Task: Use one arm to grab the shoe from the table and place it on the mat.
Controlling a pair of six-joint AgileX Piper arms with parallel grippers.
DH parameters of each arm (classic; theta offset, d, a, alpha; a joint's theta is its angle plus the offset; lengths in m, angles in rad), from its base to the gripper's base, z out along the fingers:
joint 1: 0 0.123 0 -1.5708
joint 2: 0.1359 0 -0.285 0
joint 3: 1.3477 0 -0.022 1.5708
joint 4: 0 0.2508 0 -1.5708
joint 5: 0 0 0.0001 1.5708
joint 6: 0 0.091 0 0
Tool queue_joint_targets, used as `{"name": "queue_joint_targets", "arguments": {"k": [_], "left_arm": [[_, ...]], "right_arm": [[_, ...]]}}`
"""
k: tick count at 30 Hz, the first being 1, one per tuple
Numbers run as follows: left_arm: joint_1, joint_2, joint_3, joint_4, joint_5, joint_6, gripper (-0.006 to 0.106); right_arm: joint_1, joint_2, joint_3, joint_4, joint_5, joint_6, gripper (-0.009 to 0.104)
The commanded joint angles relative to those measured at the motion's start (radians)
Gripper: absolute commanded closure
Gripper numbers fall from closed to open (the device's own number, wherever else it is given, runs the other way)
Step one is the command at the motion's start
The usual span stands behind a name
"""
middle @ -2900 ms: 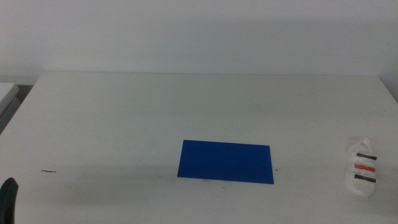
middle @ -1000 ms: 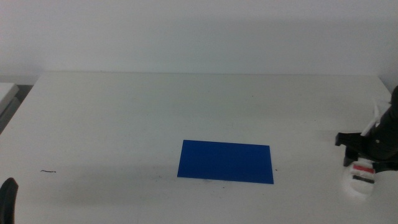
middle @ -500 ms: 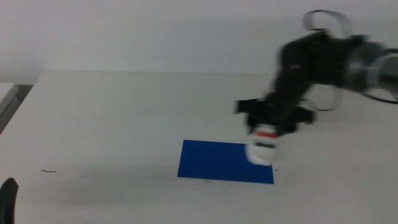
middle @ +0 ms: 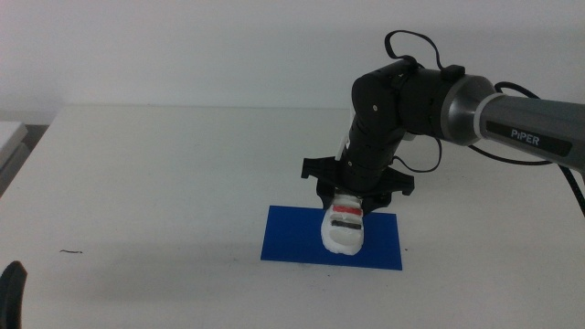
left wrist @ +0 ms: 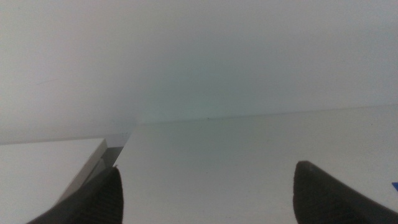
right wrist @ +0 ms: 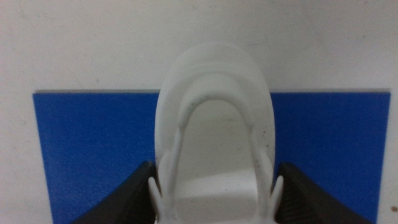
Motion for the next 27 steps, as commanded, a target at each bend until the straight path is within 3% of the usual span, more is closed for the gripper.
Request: {"name": "queue_joint_targets", "arguments": {"k": [1, 7, 10, 16, 20, 27], "left_arm": [[0.000, 0.005, 0.000, -0.004, -0.013, -0.001, 0.007], [0.000, 0.005, 0.000, -0.004, -0.013, -0.001, 0.007], [0.000, 0.005, 0.000, -0.004, -0.013, -0.001, 0.007], [0.000, 0.005, 0.000, -0.004, -0.013, -0.001, 0.007], [0.000, 0.005, 0.000, -0.004, -0.013, -0.001, 0.007], [0.000, 0.005, 0.000, -0.004, -0.013, -0.001, 0.007]], "right_arm": [[0.001, -0.007, -0.008, -0.011, -0.025, 0.002, 0.090], [0.001, -0.007, -0.008, -0.022, -0.046, -0.014, 0.090], [0.001, -0.007, -0.008, 0.000, -0.024, 0.249, 0.090], [0.003, -0.007, -0.008, 0.000, -0.019, 0.989, 0.090], [0.013, -0.007, -0.008, 0.000, 0.074, 1.428, 0.090], [0.011, -0.005, -0.008, 0.037, 0.085, 1.450, 0.090]]}}
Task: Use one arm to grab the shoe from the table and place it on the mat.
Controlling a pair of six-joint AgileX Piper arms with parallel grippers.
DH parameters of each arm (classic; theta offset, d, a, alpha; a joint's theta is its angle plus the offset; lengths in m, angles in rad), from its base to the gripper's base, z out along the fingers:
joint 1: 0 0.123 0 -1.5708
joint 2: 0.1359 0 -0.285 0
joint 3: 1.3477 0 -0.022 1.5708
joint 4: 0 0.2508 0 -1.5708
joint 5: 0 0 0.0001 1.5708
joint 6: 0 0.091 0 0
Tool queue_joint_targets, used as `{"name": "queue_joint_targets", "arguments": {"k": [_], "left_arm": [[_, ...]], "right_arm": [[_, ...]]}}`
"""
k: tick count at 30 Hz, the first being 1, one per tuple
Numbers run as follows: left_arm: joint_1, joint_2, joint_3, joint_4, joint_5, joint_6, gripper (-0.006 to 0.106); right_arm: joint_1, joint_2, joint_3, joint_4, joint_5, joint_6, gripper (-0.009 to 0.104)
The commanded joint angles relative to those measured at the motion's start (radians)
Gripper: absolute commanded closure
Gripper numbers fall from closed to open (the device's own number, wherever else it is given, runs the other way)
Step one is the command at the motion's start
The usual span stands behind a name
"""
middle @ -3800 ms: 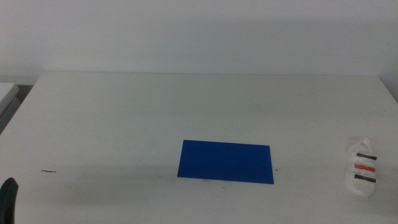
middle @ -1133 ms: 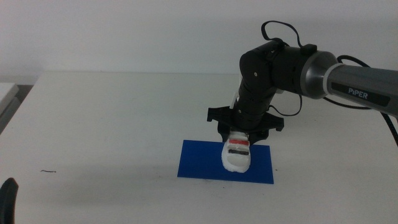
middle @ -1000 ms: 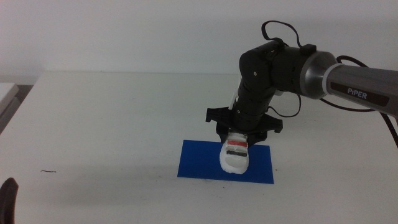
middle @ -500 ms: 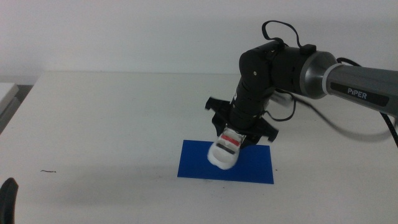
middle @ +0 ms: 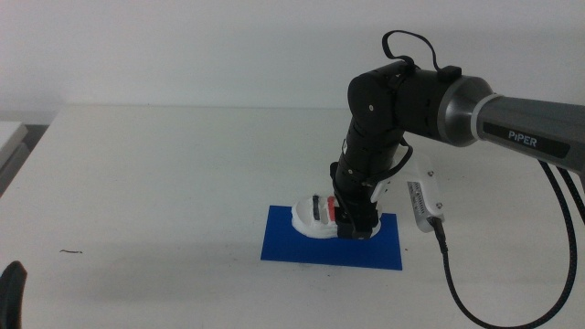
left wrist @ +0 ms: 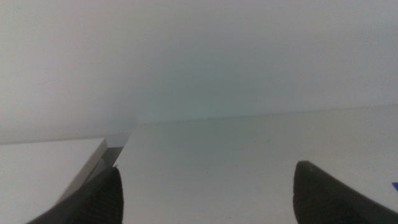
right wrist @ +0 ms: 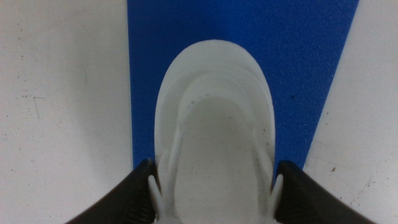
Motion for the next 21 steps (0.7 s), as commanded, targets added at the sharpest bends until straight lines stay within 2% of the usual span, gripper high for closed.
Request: {"name": "queue_joint_targets", "arguments": {"k": [1, 3, 5, 9, 12, 15, 21], "left_arm": [[0.000, 0.005, 0.000, -0.004, -0.013, -0.001, 0.007], [0.000, 0.005, 0.000, -0.004, -0.013, -0.001, 0.007], [0.000, 0.005, 0.000, -0.004, -0.013, -0.001, 0.007], [0.000, 0.005, 0.000, -0.004, -0.013, -0.001, 0.007], [0.000, 0.005, 0.000, -0.004, -0.013, -0.001, 0.007], [0.000, 0.005, 0.000, -0.004, -0.013, -0.001, 0.007], [0.000, 0.005, 0.000, -0.004, -0.013, -0.001, 0.007]], "right_arm": [[0.000, -0.005, -0.006, 0.002, 0.013, 0.026, 0.090], [0.000, -0.005, -0.006, 0.031, -0.005, 0.026, 0.090], [0.000, 0.001, -0.006, 0.016, -0.005, 0.026, 0.090], [0.000, 0.024, -0.006, 0.043, -0.027, 0.026, 0.089], [0.000, 0.039, -0.006, 0.063, -0.035, 0.026, 0.084], [0.000, 0.051, -0.006, 0.061, -0.047, 0.026, 0.067], [0.000, 0.056, -0.006, -0.020, -0.061, 0.026, 0.023]]}}
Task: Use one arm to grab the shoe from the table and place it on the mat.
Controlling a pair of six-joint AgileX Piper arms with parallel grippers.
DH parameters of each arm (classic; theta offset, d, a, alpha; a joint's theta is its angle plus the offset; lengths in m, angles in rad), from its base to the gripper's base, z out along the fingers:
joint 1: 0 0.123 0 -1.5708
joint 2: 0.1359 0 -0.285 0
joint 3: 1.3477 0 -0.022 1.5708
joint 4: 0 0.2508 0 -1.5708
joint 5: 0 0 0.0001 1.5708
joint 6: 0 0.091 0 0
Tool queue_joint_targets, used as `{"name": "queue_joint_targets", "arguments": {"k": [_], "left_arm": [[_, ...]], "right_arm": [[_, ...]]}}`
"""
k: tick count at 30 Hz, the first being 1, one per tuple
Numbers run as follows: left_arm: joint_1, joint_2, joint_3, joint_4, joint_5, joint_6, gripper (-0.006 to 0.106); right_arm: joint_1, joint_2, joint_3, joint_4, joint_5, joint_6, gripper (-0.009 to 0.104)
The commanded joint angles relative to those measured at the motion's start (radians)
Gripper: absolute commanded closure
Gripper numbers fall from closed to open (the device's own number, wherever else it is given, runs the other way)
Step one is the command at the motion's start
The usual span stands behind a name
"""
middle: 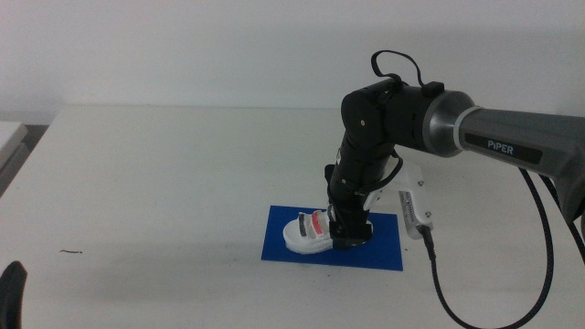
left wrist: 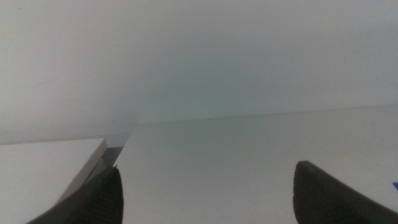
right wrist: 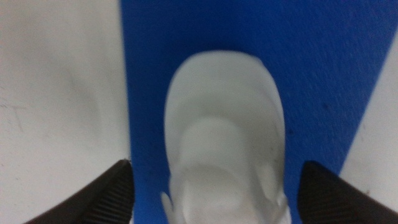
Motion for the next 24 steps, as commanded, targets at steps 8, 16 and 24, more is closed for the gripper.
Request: {"name": "queue_joint_targets", "arguments": {"k": [8, 16, 24], "left_arm": [[0.000, 0.005, 0.000, -0.004, -0.013, -0.001, 0.007], [0.000, 0.005, 0.000, -0.004, -0.013, -0.001, 0.007], [0.000, 0.005, 0.000, -0.004, -0.013, -0.001, 0.007]], "right_arm": [[-0.003, -0.096, -0.006, 0.091, 0.031, -0.616, 0.002], [-0.001, -0.300, -0.006, 0.304, 0.141, -1.761, 0.002], [-0.041, -0.464, 0.102, 0.261, 0.141, -2.057, 0.002]]}}
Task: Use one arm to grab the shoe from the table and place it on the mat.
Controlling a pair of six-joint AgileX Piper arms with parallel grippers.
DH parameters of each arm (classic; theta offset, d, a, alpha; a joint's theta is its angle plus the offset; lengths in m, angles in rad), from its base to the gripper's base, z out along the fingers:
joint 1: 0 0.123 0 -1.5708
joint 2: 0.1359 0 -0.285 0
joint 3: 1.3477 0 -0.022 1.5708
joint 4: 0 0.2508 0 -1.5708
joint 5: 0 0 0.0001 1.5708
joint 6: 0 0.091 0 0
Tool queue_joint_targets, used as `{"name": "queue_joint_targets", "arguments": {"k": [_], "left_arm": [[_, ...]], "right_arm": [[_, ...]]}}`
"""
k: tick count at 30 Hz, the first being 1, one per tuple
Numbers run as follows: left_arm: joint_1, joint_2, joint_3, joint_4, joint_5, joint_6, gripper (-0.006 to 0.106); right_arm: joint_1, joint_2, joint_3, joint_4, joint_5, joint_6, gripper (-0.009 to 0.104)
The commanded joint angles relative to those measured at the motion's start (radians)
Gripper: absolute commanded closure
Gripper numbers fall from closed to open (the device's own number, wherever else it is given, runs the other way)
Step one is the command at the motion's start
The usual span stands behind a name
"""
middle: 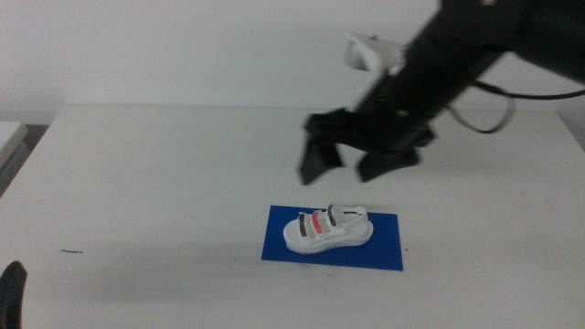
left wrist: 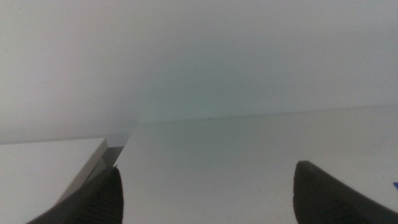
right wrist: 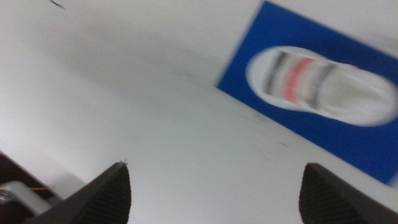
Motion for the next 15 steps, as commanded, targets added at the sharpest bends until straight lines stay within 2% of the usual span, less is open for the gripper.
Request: {"name": "queue_joint_targets", "arguments": {"k": [1, 4, 5, 9, 12, 15], "left_arm": [[0.000, 0.005, 0.000, -0.004, -0.013, -0.001, 0.007], [0.000, 0.005, 0.000, -0.004, -0.013, -0.001, 0.007], [0.000, 0.005, 0.000, -0.004, -0.013, -0.001, 0.007], [0.000, 0.005, 0.000, -0.004, -0.013, -0.001, 0.007], [0.000, 0.005, 0.000, -0.004, -0.013, -0.001, 0.007], [0.000, 0.005, 0.000, -0.004, -0.013, -0.001, 0.007]], "right_arm": [[-0.036, -0.091, 0.067, -0.099, 0.005, -0.025, 0.002], [-0.071, -0.226, 0.179, -0.285, -0.013, 0.066, 0.002], [-0.083, -0.272, 0.221, -0.307, -0.053, 0.059, 0.002], [-0.146, -0.551, 0.500, -0.292, -0.378, -0.044, 0.002], [-0.220, -0.777, 0.737, -0.304, -0.622, -0.143, 0.002], [-0.313, -0.975, 0.980, -0.297, -0.862, -0.155, 0.002]]}}
